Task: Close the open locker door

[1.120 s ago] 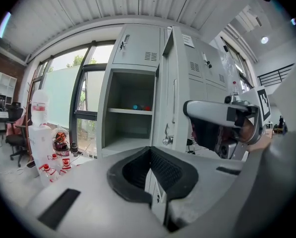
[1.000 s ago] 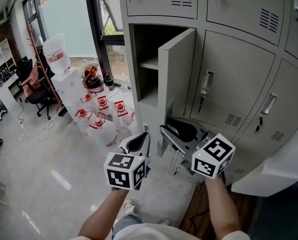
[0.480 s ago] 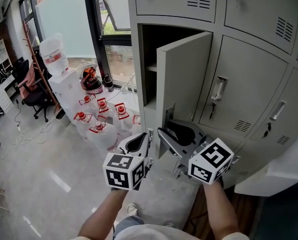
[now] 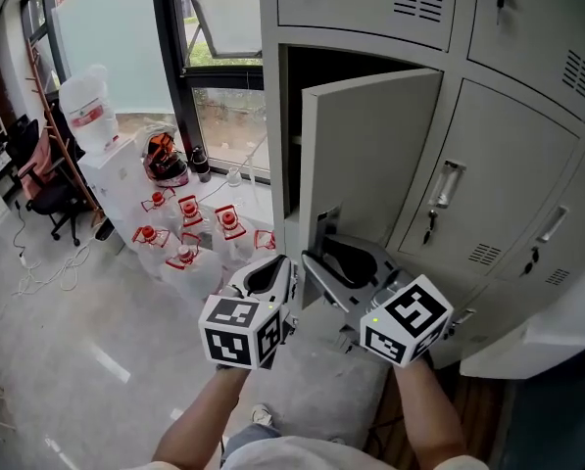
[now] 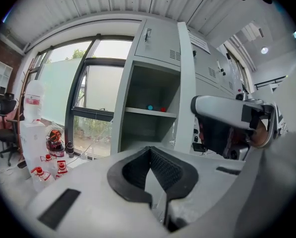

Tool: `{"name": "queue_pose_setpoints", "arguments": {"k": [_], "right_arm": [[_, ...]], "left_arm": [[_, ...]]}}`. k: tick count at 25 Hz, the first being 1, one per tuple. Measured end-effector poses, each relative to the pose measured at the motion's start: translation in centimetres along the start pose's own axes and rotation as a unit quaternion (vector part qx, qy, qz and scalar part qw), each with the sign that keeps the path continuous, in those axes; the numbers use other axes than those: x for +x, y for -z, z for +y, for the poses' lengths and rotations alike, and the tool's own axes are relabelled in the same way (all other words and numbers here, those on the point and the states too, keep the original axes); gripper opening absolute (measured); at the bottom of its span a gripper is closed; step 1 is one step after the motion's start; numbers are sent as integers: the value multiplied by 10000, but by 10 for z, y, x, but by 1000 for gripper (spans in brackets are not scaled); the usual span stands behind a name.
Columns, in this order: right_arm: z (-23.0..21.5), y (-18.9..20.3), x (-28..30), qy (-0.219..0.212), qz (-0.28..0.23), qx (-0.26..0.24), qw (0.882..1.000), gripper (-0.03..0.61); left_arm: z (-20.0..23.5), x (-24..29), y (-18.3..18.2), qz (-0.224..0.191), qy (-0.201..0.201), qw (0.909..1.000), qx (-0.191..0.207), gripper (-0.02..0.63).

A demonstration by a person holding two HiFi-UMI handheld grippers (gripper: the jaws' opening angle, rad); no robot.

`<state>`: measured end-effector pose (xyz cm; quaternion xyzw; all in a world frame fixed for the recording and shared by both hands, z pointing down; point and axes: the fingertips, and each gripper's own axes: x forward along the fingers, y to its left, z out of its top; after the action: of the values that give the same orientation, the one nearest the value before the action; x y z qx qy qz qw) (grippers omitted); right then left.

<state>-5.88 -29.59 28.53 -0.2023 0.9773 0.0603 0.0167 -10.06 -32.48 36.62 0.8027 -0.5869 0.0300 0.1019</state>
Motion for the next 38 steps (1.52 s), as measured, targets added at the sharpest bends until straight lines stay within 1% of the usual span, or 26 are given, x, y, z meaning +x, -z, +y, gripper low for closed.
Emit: {"name": "queue_pose_setpoints", "arguments": {"k": [3, 10, 20, 26, 31, 38], "right_arm": [[-5, 1, 14, 187, 16, -54, 9998, 107], [-18, 4, 45, 663, 87, 36, 9978, 99], [-45, 10, 84, 1332, 157, 234, 9907, 89], [-59, 12, 100, 1646, 105, 278, 9859, 87], [-72, 14, 111, 1978, 7, 363, 9796, 87], [-85, 15, 123, 2164, 2, 430, 9753, 84]], "left_arm": [[13, 4, -5, -36, 45, 10000, -1, 6], [49, 8, -12, -76, 129, 9999, -23, 6], [86, 14, -26, -81, 458, 9989, 44, 6], [101, 20, -32, -69, 724, 9973, 127, 6], [112, 23, -35, -44, 905, 9957, 187, 6], [118, 26, -33, -9, 1029, 9945, 186, 6]]}}
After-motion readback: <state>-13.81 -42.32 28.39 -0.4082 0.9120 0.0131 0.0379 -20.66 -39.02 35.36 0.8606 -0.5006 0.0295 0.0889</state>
